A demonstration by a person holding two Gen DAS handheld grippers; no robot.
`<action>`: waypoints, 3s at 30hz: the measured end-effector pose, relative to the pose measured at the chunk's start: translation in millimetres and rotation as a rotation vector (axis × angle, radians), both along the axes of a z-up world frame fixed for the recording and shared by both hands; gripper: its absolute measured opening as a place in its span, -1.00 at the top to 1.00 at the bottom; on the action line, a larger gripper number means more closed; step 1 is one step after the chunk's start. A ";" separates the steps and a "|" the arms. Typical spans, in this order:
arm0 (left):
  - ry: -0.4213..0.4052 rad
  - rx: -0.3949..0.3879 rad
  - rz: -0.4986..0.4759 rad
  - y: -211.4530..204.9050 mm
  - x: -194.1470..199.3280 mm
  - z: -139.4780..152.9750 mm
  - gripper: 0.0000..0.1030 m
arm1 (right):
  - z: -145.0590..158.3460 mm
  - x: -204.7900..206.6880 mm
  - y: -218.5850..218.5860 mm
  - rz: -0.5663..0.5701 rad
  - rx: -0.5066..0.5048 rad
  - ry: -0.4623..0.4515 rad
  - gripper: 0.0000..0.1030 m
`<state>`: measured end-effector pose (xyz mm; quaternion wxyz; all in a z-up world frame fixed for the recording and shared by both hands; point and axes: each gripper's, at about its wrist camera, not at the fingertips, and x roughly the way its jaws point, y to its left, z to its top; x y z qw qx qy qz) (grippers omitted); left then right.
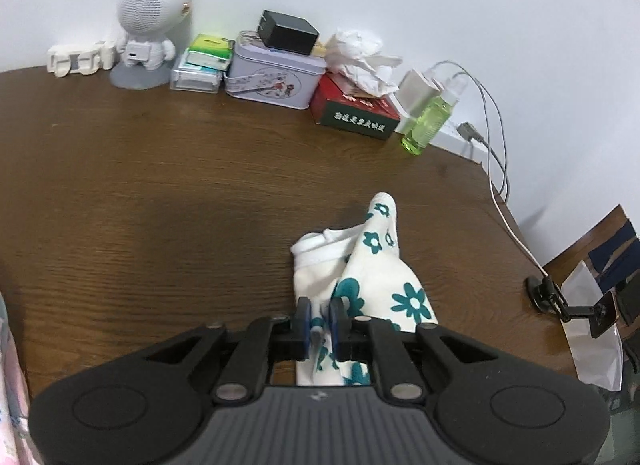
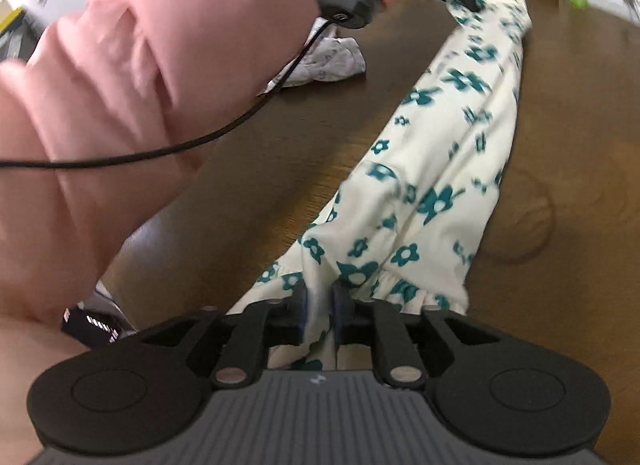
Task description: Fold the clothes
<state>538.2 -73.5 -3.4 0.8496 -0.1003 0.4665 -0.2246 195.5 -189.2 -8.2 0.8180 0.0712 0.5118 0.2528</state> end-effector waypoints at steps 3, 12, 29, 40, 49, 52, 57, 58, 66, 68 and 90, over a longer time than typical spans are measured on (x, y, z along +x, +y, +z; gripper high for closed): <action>-0.021 -0.002 0.016 4.2 -3.8 2.0 0.47 | 0.7 -2.8 -0.7 -0.024 0.058 0.009 0.04; -0.150 0.082 -0.062 6.2 -36.1 45.4 -0.11 | 30.1 -28.0 -35.1 -0.108 0.136 -0.080 -0.04; -0.078 0.200 -0.148 -64.6 -39.0 16.8 0.88 | -11.7 -32.2 -32.7 -0.055 0.071 -0.058 0.03; -0.076 0.125 -0.131 -25.2 -38.2 14.4 0.41 | 9.5 -50.7 -48.7 -0.060 0.078 -0.153 0.11; -0.167 0.199 -0.238 -17.7 -95.0 49.9 0.26 | 5.5 -33.4 -30.0 -0.037 -0.017 -0.239 0.15; -0.133 0.204 -0.282 -8.9 -124.2 47.9 0.13 | 0.5 -27.9 -7.4 0.026 -0.054 -0.273 0.18; -0.091 0.186 -0.332 25.7 -175.5 40.0 -0.02 | -16.5 -25.9 17.8 0.099 -0.081 -0.249 0.08; -0.079 0.168 -0.337 34.5 -185.1 37.8 -0.02 | -12.6 -28.7 14.7 0.095 -0.048 -0.249 0.08; 0.049 0.006 -0.398 67.4 -252.4 17.1 -0.02 | 15.2 -74.4 -29.0 -0.010 -0.042 -0.294 0.04; 0.049 0.018 -0.381 64.1 -261.6 11.7 0.02 | 13.3 -82.3 -37.6 -0.049 -0.072 -0.294 0.01; 0.214 -0.268 -0.202 109.5 -261.2 -28.8 0.52 | -11.0 -98.4 -46.8 0.023 -0.172 -0.220 0.75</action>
